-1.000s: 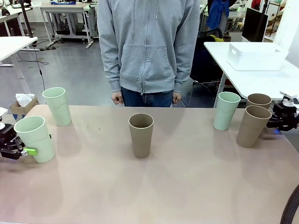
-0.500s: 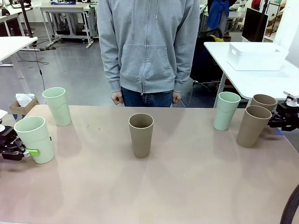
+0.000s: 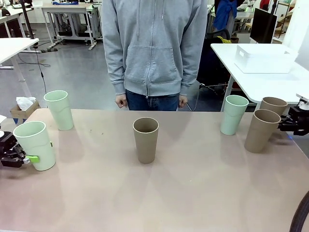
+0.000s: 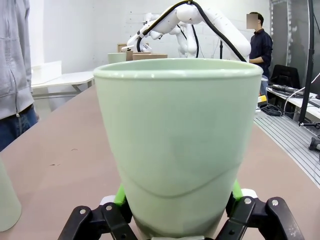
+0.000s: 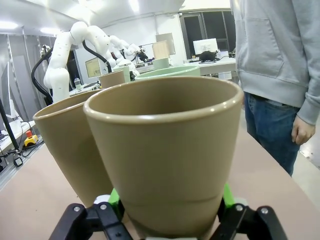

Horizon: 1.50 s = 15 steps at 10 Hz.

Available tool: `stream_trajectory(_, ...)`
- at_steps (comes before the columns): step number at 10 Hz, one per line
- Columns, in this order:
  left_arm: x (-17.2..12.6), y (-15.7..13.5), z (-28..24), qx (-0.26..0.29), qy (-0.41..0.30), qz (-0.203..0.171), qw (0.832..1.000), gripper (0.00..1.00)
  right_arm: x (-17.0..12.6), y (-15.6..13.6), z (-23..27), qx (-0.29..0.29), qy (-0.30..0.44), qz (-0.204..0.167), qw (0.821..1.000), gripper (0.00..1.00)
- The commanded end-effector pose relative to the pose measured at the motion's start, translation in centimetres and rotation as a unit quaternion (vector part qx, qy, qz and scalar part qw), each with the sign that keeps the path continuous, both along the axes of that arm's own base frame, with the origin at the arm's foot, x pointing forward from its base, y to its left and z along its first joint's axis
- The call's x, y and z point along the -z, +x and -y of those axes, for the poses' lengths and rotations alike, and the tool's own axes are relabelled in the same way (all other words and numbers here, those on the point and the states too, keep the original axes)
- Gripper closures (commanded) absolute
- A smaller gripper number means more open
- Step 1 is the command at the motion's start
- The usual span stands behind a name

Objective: Stack the cups and store them in the basket.
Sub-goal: Pick up two Reusable plastic cups , one in each hand.

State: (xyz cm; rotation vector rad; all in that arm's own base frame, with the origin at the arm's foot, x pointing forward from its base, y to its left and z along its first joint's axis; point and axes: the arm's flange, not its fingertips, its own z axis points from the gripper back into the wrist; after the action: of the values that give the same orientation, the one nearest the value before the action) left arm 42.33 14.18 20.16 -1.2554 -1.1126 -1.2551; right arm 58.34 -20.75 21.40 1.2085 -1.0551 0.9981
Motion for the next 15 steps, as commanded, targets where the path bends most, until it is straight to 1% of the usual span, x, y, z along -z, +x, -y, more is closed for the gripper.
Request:
stream_trajectory(1,0.9,-1.6,0.3,0.005,-0.006,0.019,1.000,0.93,-0.4,-0.2,-0.5,0.003,0.014,-0.004,1.000,0.73)
stream_trajectory(2,0.8,-1.3,0.4,0.000,-0.020,0.007,1.000,0.83,-0.3,-0.1,-0.5,0.019,0.008,0.006,1.000,0.80)
stream_trajectory(3,0.1,0.0,0.0,0.000,-0.003,0.000,1.000,0.83,0.0,0.0,0.0,-0.001,0.001,0.000,1.000,0.80)
stream_trajectory(8,0.1,0.0,0.0,0.000,-0.003,0.000,1.000,0.83,0.0,0.0,0.0,-0.001,0.001,0.000,1.000,0.80)
stream_trajectory(9,0.0,0.3,0.1,0.002,-0.002,-0.011,1.000,0.17,0.3,0.0,0.1,0.002,0.003,-0.001,1.000,0.15)
stream_trajectory(10,-1.5,0.7,-0.7,-0.031,-0.009,-0.017,0.999,0.17,-1.5,-0.2,0.0,0.016,0.003,0.013,1.000,0.15)
stream_trajectory(12,-5.1,1.5,-1.5,-0.058,-0.021,-0.002,0.998,0.17,-5.1,-0.2,0.0,0.040,0.002,0.037,0.999,0.15)
stream_trajectory(14,-9.3,2.9,-1.7,-0.078,-0.011,0.013,0.997,0.17,-9.2,0.1,-0.2,0.076,-0.011,0.050,0.996,0.15)
stream_trajectory(15,-12.2,3.5,-1.3,-0.088,-0.012,0.017,0.996,0.17,-11.7,0.0,-0.8,0.091,-0.024,0.055,0.994,0.15)
